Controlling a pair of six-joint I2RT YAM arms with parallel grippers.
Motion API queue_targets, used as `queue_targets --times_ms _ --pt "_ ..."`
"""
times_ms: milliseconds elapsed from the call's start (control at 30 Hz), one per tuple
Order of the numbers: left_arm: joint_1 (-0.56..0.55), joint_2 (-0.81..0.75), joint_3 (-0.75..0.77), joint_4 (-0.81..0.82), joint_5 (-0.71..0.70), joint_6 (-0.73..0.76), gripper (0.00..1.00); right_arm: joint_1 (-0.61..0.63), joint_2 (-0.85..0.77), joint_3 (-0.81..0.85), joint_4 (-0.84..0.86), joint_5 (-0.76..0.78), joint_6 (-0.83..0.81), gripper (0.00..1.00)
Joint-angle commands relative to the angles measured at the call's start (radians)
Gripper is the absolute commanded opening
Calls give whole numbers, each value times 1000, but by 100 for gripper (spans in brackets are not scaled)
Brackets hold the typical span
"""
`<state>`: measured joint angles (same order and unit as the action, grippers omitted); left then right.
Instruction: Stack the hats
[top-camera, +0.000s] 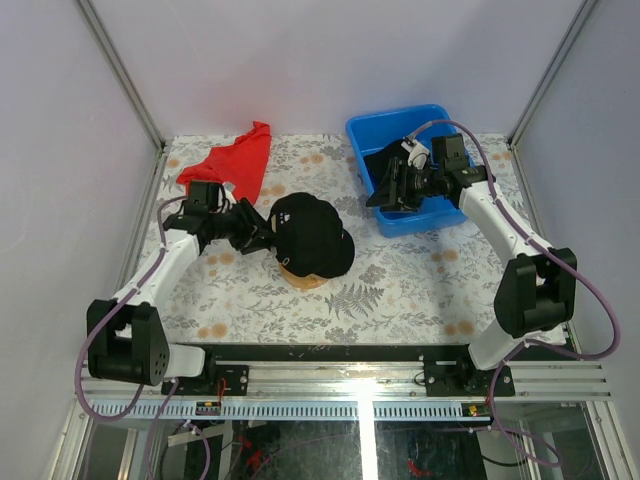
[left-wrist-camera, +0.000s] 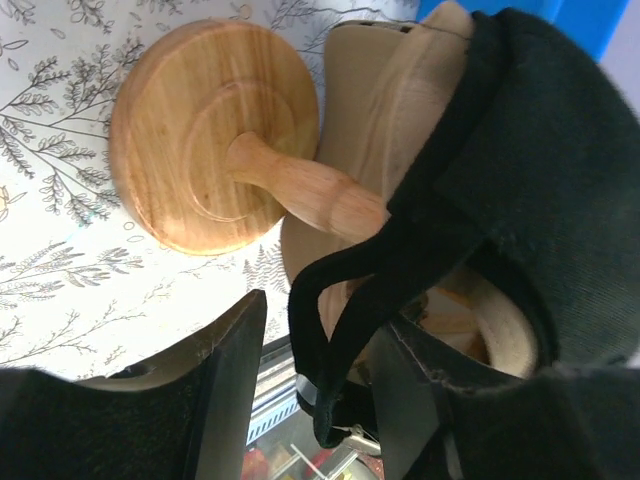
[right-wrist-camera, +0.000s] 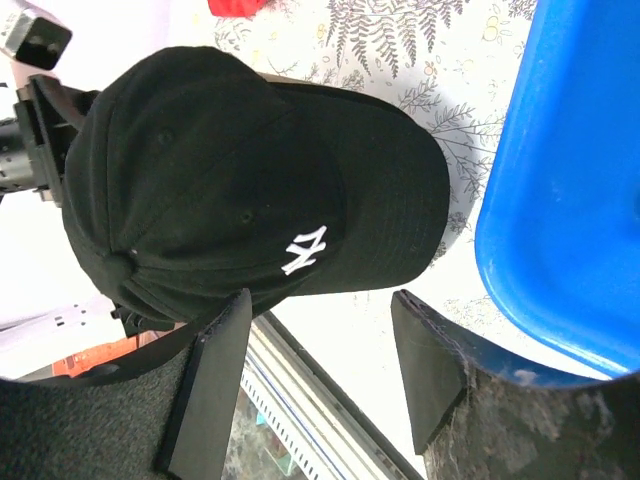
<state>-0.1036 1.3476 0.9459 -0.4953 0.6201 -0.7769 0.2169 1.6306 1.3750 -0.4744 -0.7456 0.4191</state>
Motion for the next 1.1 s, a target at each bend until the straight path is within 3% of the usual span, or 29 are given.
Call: queue_targets --times_ms 0,233,333,500,733,1067 --pt "14 -41 57 -37 1 -19 44 -9 22 74 8 12 12 65" --pt "61 -83 65 -56 -10 -30 44 -20 82 183 -32 73 0 68" --pt "92 -104 70 -70 -12 -29 45 -26 117 255 -71 159 -31 77" --pt "126 -130 108 -85 -27 -29 48 -31 208 390 -159 363 -83 100" --pt "143 -134 188 -120 -56 -26 50 -30 345 554 -237 609 -85 99" --pt "148 -137 199 -109 -45 -49 51 -34 591 789 -278 672 -28 99"
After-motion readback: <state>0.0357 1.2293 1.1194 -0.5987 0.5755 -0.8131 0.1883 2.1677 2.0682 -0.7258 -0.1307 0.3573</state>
